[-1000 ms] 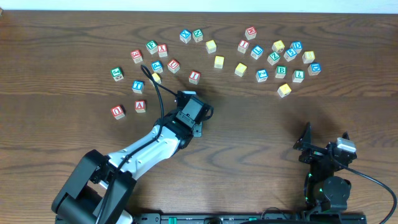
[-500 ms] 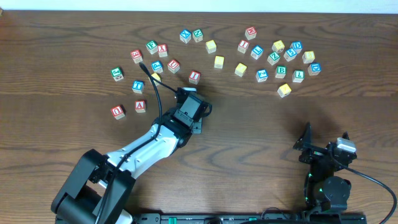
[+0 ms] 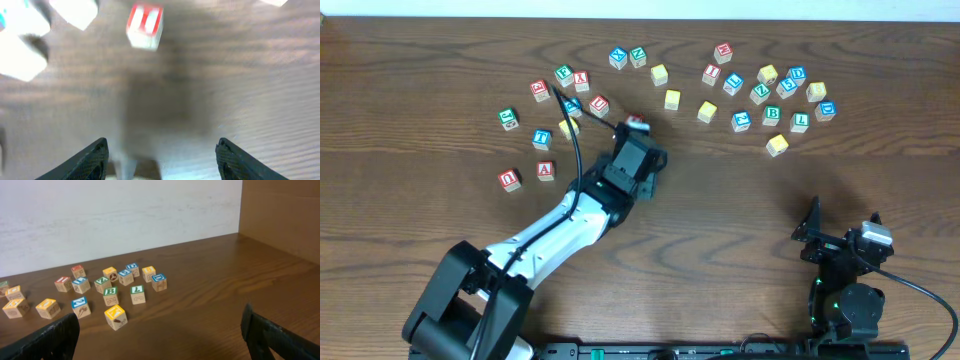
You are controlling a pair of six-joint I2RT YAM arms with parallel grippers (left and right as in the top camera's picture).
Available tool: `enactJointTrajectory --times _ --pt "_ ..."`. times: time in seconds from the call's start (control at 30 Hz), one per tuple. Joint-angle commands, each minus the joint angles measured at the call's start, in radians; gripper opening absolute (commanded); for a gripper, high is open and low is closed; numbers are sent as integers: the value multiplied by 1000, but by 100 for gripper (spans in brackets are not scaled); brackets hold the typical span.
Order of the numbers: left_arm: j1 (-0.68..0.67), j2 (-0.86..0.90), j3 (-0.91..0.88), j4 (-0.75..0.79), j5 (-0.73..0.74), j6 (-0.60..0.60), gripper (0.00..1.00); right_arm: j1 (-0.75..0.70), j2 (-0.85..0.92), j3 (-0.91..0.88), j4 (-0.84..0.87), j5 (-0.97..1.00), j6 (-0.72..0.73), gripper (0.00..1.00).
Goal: Spell out ROBOT
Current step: 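Raise the left gripper and move it back over the block arc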
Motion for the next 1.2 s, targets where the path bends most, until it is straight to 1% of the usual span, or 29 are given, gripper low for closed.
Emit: enactJointTrajectory --times 0.0,0.3,0.53,0.9,1.17 --pt "20 10 67 -11 -13 53 69 14 0 -1 -4 12 14 99" --pt "76 10 220 -150 -13 102 69 14 0 -1 -4 12 14 99" --pt "85 10 306 -221 -13 119 69 14 0 -1 -4 12 14 99" --pt "86 10 357 -256 -13 119 69 14 0 -1 -4 12 14 99" --pt "126 10 385 -308 -13 119 69 14 0 -1 -4 11 14 99"
